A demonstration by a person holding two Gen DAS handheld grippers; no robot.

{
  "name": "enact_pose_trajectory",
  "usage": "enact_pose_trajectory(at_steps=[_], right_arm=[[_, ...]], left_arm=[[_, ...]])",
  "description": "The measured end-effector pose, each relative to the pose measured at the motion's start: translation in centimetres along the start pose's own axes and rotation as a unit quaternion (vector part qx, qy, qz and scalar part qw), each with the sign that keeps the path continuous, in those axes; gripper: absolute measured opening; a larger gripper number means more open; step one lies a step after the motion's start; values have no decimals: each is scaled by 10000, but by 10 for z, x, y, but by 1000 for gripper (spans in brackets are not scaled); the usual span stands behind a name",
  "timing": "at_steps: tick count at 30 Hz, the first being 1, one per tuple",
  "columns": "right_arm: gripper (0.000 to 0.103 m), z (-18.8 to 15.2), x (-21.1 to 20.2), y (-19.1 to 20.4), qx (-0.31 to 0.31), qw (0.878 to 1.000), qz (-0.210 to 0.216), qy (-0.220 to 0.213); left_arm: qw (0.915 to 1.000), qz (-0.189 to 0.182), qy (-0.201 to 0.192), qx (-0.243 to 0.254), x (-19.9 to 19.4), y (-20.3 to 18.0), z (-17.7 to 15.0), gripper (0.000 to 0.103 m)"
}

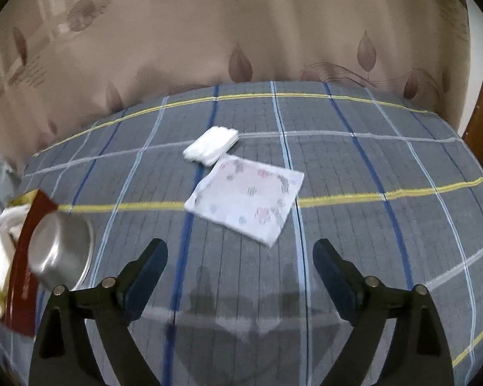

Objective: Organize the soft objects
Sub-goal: 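Move the right tool to the floral white pouch and grasp it, then grasp the white folded cloth with the left tool while the right tool holds the pouch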

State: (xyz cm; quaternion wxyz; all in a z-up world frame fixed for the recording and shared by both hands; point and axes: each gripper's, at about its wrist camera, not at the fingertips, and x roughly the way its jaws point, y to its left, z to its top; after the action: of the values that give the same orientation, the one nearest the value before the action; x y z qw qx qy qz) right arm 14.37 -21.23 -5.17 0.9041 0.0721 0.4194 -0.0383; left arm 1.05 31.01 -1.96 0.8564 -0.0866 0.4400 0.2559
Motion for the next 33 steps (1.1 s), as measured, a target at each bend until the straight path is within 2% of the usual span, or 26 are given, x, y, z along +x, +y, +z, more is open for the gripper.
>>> enact_pose_trajectory(at_steps=[6,13,18,23,26,28,33], right_arm=[[92,26,38,12,115,9994,-328,87],[93,38,75,16,172,9961,-818,274],[98,37,91,11,239,9947,-957,291],[97,41,95,0,380,9946,-918,301],[78,43,93,-3,390,9945,-941,230],[59,43,90,-5,341,9944,-981,179],[37,40,82,-15,208,9959,-873,105]], left_arm=[[10000,19,8,10,2,0,1,48],[10000,41,52,-9,7,2,1,48],[9999,87,117,49,11,3,2,48],[9997,75,217,48,16,3,0,48],[9996,144,207,89,17,2,-1,48],[9996,146,221,79,17,1,-1,48],[9995,206,164,162,13,-5,-2,48]])
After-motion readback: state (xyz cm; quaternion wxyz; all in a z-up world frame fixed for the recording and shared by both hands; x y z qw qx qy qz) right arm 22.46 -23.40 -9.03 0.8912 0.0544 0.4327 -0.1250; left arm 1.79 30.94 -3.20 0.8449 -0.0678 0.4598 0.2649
